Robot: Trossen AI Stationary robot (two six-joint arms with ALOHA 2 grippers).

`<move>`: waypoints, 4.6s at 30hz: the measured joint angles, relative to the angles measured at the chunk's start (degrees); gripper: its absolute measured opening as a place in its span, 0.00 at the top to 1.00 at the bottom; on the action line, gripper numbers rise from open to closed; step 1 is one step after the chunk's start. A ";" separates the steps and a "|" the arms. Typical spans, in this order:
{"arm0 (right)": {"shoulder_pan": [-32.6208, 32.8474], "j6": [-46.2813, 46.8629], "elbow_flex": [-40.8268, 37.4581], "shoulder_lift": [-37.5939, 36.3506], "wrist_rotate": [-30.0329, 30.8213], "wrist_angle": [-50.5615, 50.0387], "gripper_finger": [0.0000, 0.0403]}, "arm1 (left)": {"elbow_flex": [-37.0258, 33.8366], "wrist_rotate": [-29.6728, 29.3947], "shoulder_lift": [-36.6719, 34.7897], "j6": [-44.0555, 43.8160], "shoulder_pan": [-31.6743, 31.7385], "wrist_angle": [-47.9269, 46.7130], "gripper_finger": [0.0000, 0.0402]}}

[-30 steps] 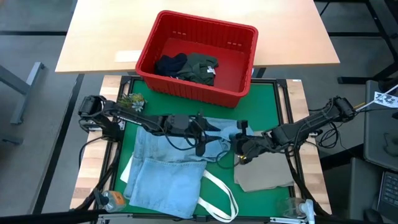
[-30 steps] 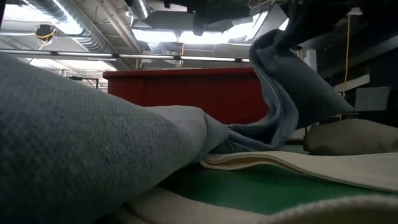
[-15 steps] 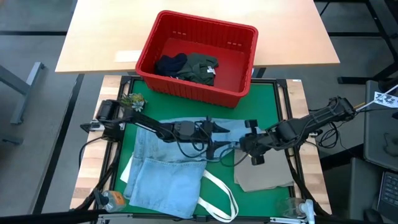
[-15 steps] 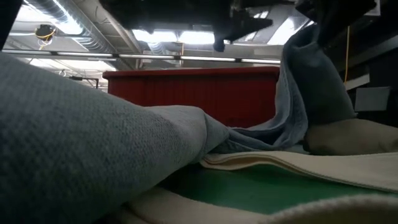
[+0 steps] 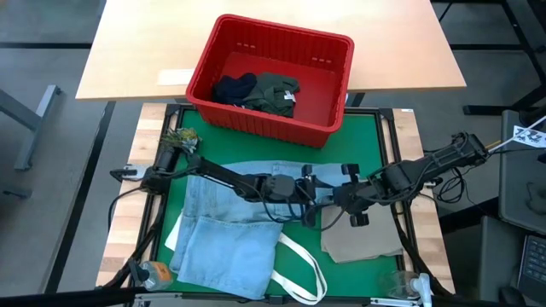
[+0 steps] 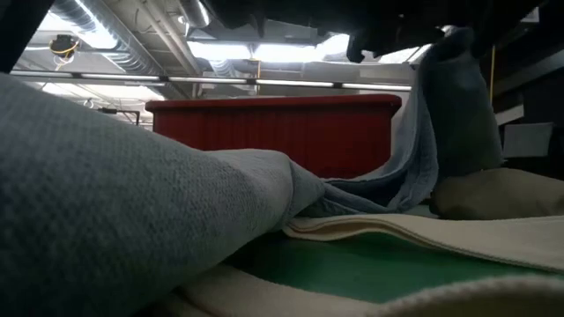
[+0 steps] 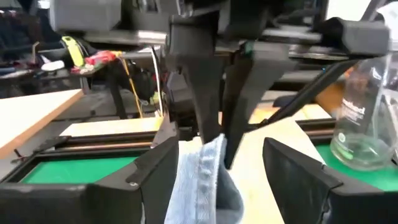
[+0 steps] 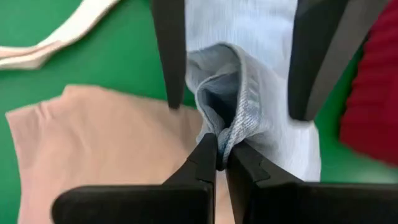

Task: Fold Laundry from Bin
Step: Fold the light blue pants

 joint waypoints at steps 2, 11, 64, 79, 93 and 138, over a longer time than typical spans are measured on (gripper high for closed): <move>0.00 1.58 -0.01 0.00 -0.44 -1.40 0.96 | 0.30 -0.70 -0.01 -0.02 -0.06 -1.70 0.43; -0.01 3.70 3.81 0.00 -3.13 -3.75 0.96 | 0.27 -0.15 0.01 -0.47 -0.65 -2.28 0.43; 0.00 19.52 4.86 -0.44 1.12 -22.22 0.47 | 0.21 -5.89 1.96 -0.65 -1.11 -0.18 0.92; 0.04 18.70 -9.39 -5.94 -2.68 -23.09 0.47 | 0.21 -5.71 1.96 -0.60 -1.16 0.04 0.92; 0.00 30.96 -29.88 -37.36 1.89 0.00 0.47 | 0.21 -5.74 1.96 -0.60 -1.16 0.02 0.93; -0.02 18.52 -27.57 -18.16 18.03 4.82 0.90 | 0.23 -13.35 1.96 -3.18 -2.46 3.04 0.94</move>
